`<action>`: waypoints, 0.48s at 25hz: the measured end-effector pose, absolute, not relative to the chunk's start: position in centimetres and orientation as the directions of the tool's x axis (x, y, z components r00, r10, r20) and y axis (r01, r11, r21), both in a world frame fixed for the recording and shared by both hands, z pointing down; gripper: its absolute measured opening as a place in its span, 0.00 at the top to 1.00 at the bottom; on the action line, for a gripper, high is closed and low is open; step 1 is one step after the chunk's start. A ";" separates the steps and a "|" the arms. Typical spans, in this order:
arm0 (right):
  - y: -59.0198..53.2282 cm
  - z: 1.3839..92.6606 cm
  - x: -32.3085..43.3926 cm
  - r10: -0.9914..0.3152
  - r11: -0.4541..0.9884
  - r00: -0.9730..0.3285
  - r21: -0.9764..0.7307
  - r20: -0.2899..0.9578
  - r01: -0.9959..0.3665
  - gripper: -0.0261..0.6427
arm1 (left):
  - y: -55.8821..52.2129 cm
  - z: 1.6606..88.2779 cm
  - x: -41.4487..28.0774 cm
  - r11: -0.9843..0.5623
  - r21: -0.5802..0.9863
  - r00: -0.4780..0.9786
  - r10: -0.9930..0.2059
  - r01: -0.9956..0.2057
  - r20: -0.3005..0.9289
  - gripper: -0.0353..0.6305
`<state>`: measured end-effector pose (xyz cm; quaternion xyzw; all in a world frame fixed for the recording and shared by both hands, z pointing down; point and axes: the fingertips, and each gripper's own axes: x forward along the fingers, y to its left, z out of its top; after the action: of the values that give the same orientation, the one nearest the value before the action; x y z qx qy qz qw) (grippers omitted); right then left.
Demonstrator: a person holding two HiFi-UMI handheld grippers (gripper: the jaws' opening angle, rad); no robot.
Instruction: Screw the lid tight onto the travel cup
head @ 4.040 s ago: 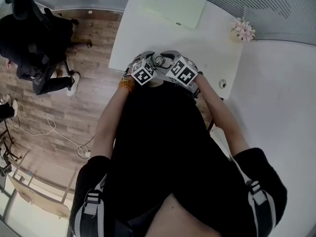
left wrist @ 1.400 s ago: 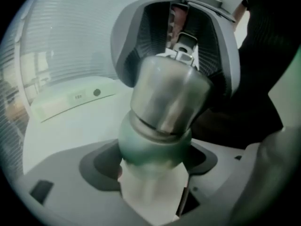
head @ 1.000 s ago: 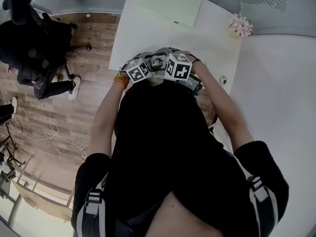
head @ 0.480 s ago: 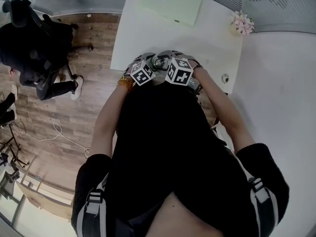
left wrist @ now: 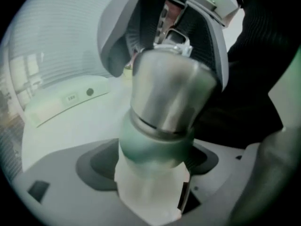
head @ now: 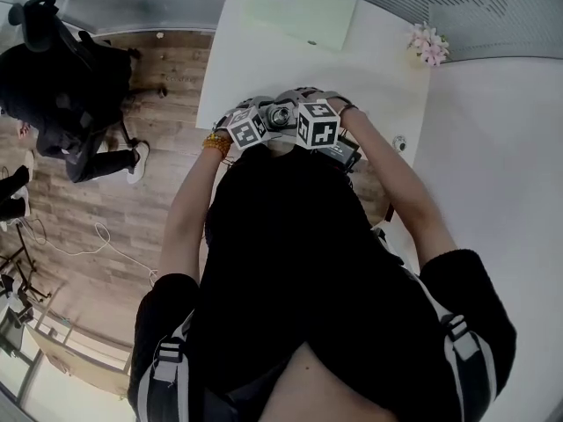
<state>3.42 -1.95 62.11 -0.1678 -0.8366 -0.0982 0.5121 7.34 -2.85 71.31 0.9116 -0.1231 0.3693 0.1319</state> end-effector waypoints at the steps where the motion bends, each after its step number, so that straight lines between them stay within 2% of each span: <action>1: -2.4 61.9 3.5 0.160 0.951 -0.457 -0.013 0.875 0.308 0.52 | -3.0 71.1 7.1 -0.926 0.125 0.693 -0.174 -0.358 0.699 0.34; 4: -3.1 61.7 4.0 0.111 0.993 -0.525 -0.071 0.844 0.095 0.50 | -3.4 70.2 6.4 -0.888 0.067 0.674 -0.294 -0.455 0.678 0.34; 7: -2.9 61.8 3.8 0.083 0.992 -0.565 -0.122 0.821 -0.032 0.52 | -3.6 70.4 6.5 -0.845 0.046 0.641 -0.368 -0.533 0.673 0.34; 9: -2.8 61.9 3.3 0.076 0.991 -0.567 -0.126 0.820 -0.050 0.59 | -3.7 70.9 6.6 -0.825 0.044 0.626 -0.392 -0.564 0.675 0.35; 12: -2.6 62.0 3.0 0.101 0.992 -0.558 -0.123 0.824 -0.002 0.59 | -3.7 71.1 6.8 -0.809 0.052 0.626 -0.411 -0.586 0.663 0.38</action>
<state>3.04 -2.56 61.97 -0.0280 -0.8809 0.0548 0.4693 6.77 -3.67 71.14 0.8919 -0.2794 0.3301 0.1324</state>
